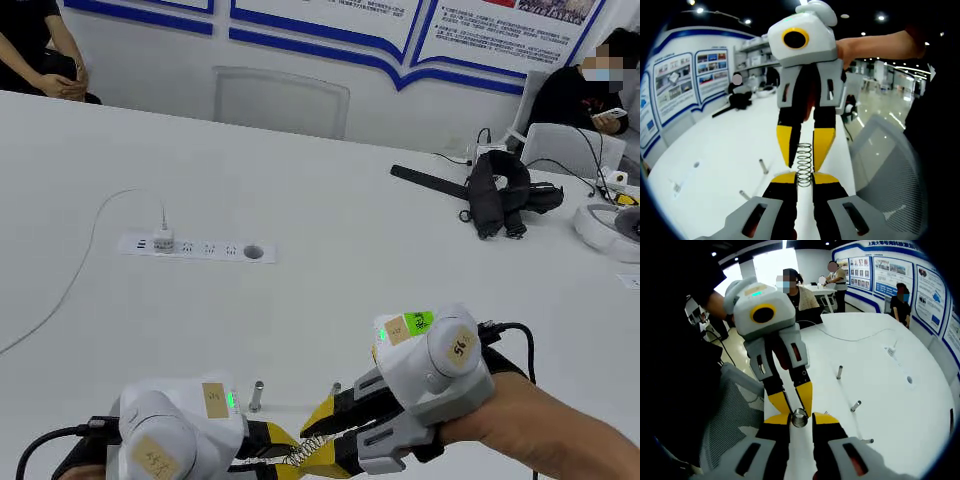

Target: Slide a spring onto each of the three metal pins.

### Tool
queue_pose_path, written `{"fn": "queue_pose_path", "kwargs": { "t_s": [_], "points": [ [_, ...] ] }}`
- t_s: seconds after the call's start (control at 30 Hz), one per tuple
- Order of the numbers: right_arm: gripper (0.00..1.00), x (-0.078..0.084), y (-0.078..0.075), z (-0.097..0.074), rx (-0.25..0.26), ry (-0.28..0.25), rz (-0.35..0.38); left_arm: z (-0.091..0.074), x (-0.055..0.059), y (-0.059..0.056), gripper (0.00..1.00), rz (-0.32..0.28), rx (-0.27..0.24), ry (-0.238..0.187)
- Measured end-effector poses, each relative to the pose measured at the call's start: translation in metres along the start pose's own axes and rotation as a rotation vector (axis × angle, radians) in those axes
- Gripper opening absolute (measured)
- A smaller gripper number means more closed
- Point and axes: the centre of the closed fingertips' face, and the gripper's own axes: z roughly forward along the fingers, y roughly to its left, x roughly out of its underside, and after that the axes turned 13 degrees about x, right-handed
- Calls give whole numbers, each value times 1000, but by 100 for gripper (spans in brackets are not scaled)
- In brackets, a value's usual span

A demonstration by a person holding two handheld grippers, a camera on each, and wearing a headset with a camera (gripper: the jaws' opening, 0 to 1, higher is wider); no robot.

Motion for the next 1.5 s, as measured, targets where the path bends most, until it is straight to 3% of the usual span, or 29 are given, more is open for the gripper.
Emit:
{"fn": "queue_pose_path", "kwargs": {
  "t_s": [0.33,0.93,1.27,1.5],
  "points": [
    [13,-4,6,-1,-28,-4,-70,0,0,-3,10,5,19,-3],
    [12,-2,11,-3,-82,28,-218,0,-2,-7,10,-2,53,-30],
    [12,-4,10,4,-92,46,-229,-3,4,-4,11,-35,36,-47],
    [12,-8,9,11,-101,50,-226,-10,14,-3,12,-57,18,-46]
  ]
}}
